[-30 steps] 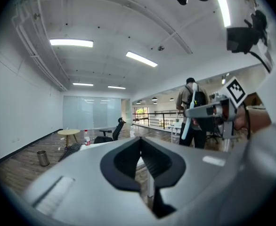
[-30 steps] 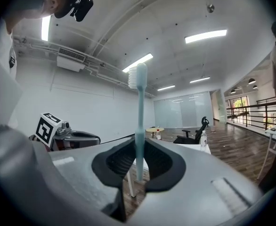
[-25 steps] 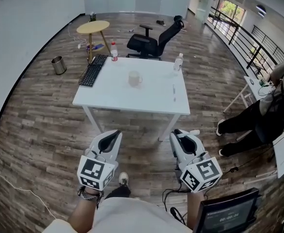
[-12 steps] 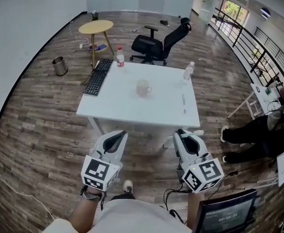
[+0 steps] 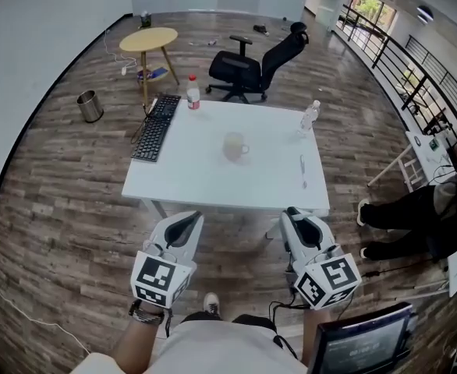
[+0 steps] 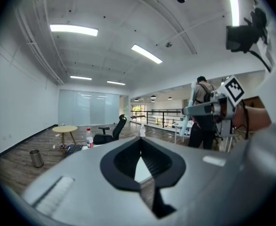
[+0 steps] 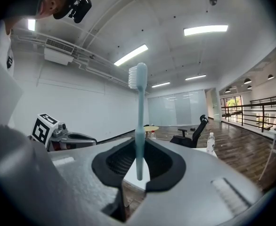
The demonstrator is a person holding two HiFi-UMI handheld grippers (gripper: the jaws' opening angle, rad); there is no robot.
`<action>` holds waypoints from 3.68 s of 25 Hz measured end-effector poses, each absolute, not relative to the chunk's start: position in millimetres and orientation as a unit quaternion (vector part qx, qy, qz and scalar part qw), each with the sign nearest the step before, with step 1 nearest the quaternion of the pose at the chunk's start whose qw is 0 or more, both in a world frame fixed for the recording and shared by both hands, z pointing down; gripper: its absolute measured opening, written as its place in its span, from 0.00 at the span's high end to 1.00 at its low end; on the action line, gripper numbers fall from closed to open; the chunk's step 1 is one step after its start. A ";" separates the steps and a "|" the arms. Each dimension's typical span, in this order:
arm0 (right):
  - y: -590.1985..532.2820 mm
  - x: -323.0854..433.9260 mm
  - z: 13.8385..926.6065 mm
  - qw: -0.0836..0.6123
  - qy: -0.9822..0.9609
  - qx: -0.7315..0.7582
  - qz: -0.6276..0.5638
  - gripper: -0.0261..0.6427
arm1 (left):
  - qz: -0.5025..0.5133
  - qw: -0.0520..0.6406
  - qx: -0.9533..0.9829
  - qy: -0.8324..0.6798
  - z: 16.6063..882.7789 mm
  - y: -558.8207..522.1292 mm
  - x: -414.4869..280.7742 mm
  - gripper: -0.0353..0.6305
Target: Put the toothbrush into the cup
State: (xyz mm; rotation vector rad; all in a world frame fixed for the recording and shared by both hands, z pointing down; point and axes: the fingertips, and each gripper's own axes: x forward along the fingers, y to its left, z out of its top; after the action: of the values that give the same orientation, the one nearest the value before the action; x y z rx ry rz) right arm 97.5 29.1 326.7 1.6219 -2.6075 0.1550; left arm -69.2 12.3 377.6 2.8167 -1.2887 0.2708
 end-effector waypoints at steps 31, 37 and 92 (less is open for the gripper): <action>-75.4 125.2 335.0 0.019 -0.852 0.519 0.063 0.88 | 0.100 0.027 0.907 -0.408 386.0 -88.8 -35.0 0.94; -104.3 147.3 335.9 0.010 -0.857 0.511 0.065 0.88 | 0.104 0.018 0.907 -0.407 383.4 -113.4 -8.1 0.94; -274.6 121.6 415.6 0.075 -0.862 0.484 0.130 0.88 | 0.133 0.105 0.890 -0.423 451.2 -235.4 -18.9 0.94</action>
State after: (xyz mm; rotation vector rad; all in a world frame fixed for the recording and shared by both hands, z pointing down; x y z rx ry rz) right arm 121.6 -274.6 415.6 1.4511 -2.5864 0.3911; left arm -18.9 -235.4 451.2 2.6236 -1.2452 0.3909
